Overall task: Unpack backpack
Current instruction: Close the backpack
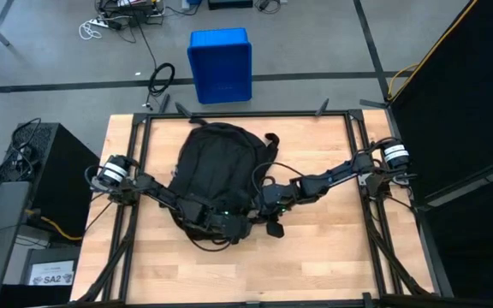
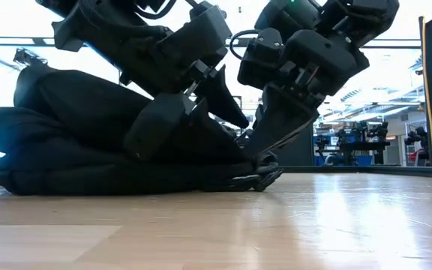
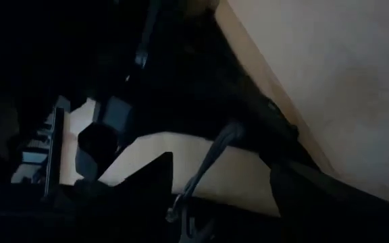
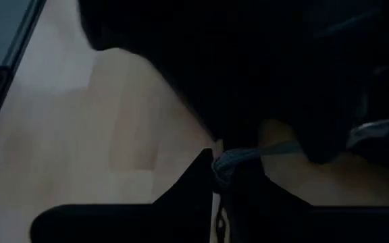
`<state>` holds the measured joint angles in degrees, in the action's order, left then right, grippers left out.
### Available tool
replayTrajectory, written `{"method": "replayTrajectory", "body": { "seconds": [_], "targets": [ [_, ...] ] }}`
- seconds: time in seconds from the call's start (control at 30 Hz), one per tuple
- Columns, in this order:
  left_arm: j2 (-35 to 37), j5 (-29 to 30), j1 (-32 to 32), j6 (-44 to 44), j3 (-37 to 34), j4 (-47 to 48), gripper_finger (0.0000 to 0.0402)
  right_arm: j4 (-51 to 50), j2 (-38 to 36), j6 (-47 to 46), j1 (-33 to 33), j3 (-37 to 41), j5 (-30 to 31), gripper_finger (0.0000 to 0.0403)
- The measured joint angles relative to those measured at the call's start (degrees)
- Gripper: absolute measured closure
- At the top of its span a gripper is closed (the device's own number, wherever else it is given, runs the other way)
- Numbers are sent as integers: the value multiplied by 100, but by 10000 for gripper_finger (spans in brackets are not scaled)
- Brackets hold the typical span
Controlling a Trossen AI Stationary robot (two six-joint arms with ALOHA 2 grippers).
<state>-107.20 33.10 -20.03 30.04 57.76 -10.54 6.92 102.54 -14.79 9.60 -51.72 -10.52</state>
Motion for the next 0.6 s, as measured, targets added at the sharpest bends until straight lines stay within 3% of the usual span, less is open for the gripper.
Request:
{"method": "replayTrajectory", "body": {
  "seconds": [0.17, 0.6],
  "targets": [
    [0, 28, 2, -15, -2, -12, 208, -75, 0, 27, 2, 0, -169, 403],
    [-11, -66, 4, -5, -13, -413, 209, 190, 2, 92, 9, 11, -422, 403]
  ]
}}
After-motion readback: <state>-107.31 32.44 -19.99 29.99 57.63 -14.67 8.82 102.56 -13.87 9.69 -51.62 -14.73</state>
